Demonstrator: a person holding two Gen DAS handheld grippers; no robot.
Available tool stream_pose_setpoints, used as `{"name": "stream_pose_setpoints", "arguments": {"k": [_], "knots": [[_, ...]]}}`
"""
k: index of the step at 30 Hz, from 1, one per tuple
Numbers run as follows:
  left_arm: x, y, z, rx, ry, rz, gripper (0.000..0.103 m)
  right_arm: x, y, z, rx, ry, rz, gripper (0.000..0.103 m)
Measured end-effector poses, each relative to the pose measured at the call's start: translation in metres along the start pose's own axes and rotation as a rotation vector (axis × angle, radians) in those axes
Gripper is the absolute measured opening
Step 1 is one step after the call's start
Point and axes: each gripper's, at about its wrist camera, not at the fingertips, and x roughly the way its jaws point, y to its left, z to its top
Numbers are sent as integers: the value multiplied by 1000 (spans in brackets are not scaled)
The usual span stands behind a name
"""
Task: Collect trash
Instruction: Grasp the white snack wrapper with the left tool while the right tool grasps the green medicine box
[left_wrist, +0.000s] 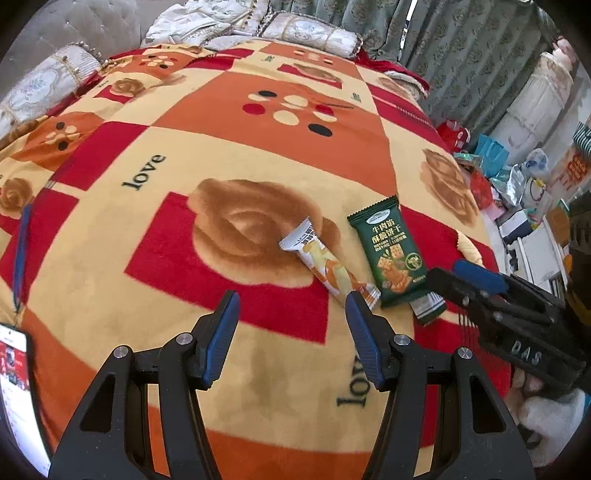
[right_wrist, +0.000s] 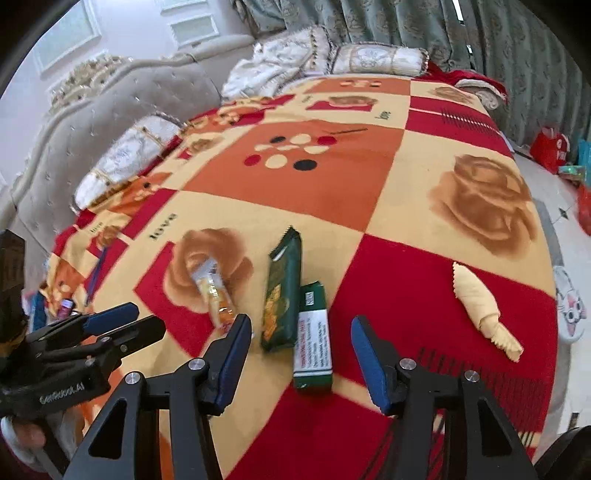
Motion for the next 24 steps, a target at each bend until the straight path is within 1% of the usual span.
{"name": "stream_pose_setpoints", "arguments": {"k": [3,6,11,14,17,18,19,20,21,22,23,24], "knots": [[15,-2,5,-10,29,-4,58,5,-4,-5,-25,24,-51,55],[24,-3,11,-38,43,-20,57,7,-11,-10,-18,32,-10,55],[34,-10,18,-62,50,-35,57,18,-8,-9,-48,49,17,52],[40,-17,21,-50,53,-30,57,14,-4,-13,-69,45,24,52],[51,-23,22,-39,65,-23,57,15,-6,-15,-82,49,5,52],[52,-24,23,-35,57,-17,57,17,-8,-15,-78,52,11,51],[52,-26,24,-28,46,-11,49,19,-10,-15,-67,55,21,46],[54,-27,25,-24,47,-13,43,22,-12,-16,-59,58,38,42],[55,-28,25,-23,52,-15,33,23,-12,-17,-58,59,39,39],[56,-28,26,-21,56,-13,29,25,-13,-18,-62,55,29,35],[56,-29,27,-20,58,-16,27,25,-13,-19,-62,51,26,33],[56,-28,26,-19,64,-24,23,22,-16,-22,-49,46,32,30]]}}
